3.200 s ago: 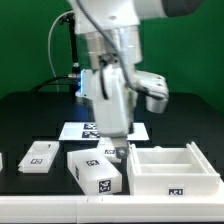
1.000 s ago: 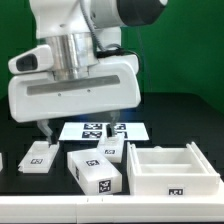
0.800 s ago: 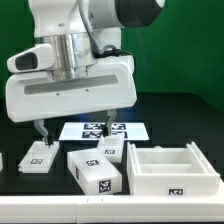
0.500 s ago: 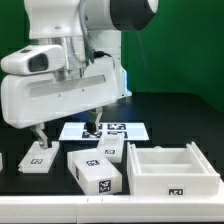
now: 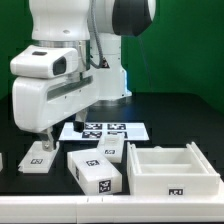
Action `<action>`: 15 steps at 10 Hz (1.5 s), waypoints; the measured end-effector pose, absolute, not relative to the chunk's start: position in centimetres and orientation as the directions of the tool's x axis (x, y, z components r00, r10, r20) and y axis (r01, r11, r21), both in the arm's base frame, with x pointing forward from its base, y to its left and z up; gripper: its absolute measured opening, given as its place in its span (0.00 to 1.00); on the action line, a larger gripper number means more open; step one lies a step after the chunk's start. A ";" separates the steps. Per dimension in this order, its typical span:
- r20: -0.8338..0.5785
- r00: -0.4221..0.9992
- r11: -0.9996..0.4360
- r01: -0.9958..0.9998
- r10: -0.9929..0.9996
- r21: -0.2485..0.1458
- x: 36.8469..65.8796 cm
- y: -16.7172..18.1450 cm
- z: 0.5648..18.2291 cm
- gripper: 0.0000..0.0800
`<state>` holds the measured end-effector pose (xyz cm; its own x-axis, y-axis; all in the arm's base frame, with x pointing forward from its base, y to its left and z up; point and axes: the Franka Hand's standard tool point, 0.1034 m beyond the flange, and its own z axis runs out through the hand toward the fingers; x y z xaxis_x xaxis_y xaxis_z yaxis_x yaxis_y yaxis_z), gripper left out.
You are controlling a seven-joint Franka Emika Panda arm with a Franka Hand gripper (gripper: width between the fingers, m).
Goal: Assemble cabinet
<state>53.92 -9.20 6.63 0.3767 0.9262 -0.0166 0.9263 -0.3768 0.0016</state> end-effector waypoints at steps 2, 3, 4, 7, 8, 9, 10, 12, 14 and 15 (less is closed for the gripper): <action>-0.021 0.192 -0.193 0.980 0.981 -0.044 51.0 -11.2 5.8 1.00; -0.019 0.095 -0.095 0.995 0.995 -0.029 49.9 -12.3 5.8 1.00; -0.029 0.010 -0.010 1.000 1.000 0.003 49.3 -12.9 5.9 1.00; -0.042 0.007 -0.008 1.000 0.999 -0.012 49.2 -13.1 5.7 1.00; -0.042 0.012 -0.013 1.000 0.999 -0.013 49.0 -13.2 5.6 1.00; -0.046 0.015 -0.016 1.000 0.999 -0.011 48.3 -13.8 5.2 1.00; -0.047 0.031 -0.032 0.999 0.998 -0.029 47.4 -14.5 4.2 1.00; -0.050 0.038 -0.041 0.998 0.998 -0.053 46.9 -15.0 2.8 1.00; -0.052 0.054 -0.057 0.996 0.997 -0.063 46.7 -15.1 2.2 1.00; -0.051 0.063 -0.067 0.995 0.997 -0.069 46.5 -14.8 1.8 1.00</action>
Offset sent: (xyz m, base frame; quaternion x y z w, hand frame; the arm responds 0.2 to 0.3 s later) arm -0.0355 0.0001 0.0018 -0.1310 0.0787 -0.2704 0.9505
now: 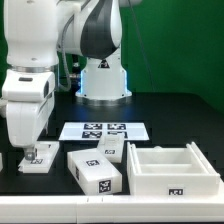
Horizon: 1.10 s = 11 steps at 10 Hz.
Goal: Assemble cabinet
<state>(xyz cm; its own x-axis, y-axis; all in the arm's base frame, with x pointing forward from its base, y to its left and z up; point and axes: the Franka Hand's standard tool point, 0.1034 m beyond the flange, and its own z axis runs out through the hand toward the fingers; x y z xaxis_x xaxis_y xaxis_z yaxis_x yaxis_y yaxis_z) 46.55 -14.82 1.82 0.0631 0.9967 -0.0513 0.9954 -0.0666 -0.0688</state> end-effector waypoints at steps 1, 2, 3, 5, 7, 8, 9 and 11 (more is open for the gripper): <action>-0.058 0.098 -0.103 0.990 0.994 -0.101 46.4 -14.3 1.5 1.00; -0.069 0.106 -0.113 0.987 0.992 -0.116 46.8 -14.1 1.6 1.00; -0.071 0.107 -0.115 0.987 0.992 -0.117 46.7 -14.1 1.6 1.00; -0.082 0.126 -0.137 0.982 0.989 -0.131 46.9 -14.0 1.7 1.00; -0.095 0.064 -0.067 0.997 0.993 -0.027 47.2 -16.0 1.8 1.00; -0.101 0.064 -0.064 0.998 0.993 0.001 46.7 -16.9 1.7 1.00; -0.105 0.061 -0.058 0.998 0.993 0.025 46.7 -17.4 1.7 1.00; -0.112 0.062 -0.054 0.996 0.992 0.069 46.5 -18.1 1.7 1.00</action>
Offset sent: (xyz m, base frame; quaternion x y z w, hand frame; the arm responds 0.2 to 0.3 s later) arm 0.0003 0.0037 0.0023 0.0702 -0.0243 0.0181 0.9971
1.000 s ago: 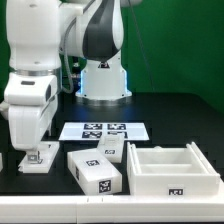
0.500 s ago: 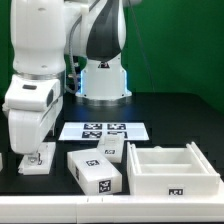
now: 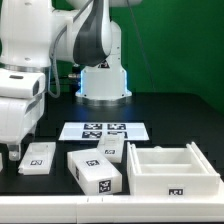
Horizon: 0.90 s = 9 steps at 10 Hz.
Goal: Assemble cabinet
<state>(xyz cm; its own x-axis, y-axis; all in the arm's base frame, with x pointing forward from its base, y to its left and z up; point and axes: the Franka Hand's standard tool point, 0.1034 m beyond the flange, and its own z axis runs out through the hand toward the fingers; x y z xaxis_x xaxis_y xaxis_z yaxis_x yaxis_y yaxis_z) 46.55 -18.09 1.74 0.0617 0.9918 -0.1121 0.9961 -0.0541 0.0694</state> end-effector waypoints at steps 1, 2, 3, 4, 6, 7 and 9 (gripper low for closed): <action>-0.111 0.076 -0.068 0.995 0.991 0.073 46.5 -17.8 1.7 1.00; -0.110 0.094 -0.086 0.993 0.989 0.076 46.7 -17.2 1.7 1.00; -0.110 0.104 -0.096 0.992 0.988 0.079 46.9 -16.8 1.8 1.00; -0.109 0.112 -0.104 0.992 0.988 0.078 47.0 -16.4 1.7 1.00; -0.106 0.113 -0.105 0.991 0.988 0.085 47.1 -15.8 1.3 1.00; -0.105 0.122 -0.113 0.990 0.987 0.088 47.2 -15.7 1.3 1.00; -0.102 0.134 -0.125 0.988 0.986 0.090 47.3 -15.5 1.4 1.00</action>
Offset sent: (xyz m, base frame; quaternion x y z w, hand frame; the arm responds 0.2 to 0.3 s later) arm 0.0047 0.0176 0.0029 0.0136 -0.0107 0.0025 0.9998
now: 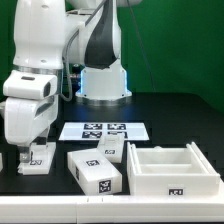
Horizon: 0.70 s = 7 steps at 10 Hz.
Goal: Assemble cabinet
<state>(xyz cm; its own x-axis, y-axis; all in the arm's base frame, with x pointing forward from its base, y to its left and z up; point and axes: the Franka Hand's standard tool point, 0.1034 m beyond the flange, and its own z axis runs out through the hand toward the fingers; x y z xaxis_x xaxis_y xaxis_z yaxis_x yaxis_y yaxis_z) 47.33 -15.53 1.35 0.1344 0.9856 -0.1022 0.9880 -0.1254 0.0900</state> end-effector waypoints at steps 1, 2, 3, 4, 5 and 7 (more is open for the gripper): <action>-0.102 0.138 -0.129 0.988 0.985 0.090 47.3 -15.6 1.3 0.94; -0.102 0.140 -0.131 0.987 0.985 0.089 47.3 -15.6 1.3 0.77; -0.102 0.142 -0.133 0.987 0.985 0.089 47.2 -15.6 1.3 0.60; -0.102 0.145 -0.136 0.987 0.984 0.089 47.2 -15.7 1.3 0.60; -0.102 0.149 -0.140 0.986 0.984 0.089 47.2 -15.7 1.2 0.35; -0.096 0.205 -0.196 0.976 0.974 0.095 47.0 -15.8 1.4 0.18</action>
Offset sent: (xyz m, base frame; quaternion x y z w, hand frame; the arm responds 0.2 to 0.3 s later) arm 0.0000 0.0000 0.0000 0.0000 0.0000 0.0000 1.0000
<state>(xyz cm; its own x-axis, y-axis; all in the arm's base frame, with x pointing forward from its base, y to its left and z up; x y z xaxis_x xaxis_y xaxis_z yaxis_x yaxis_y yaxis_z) 47.04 -15.81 1.35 0.2047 0.9741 -0.0963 0.9760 -0.1957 0.0954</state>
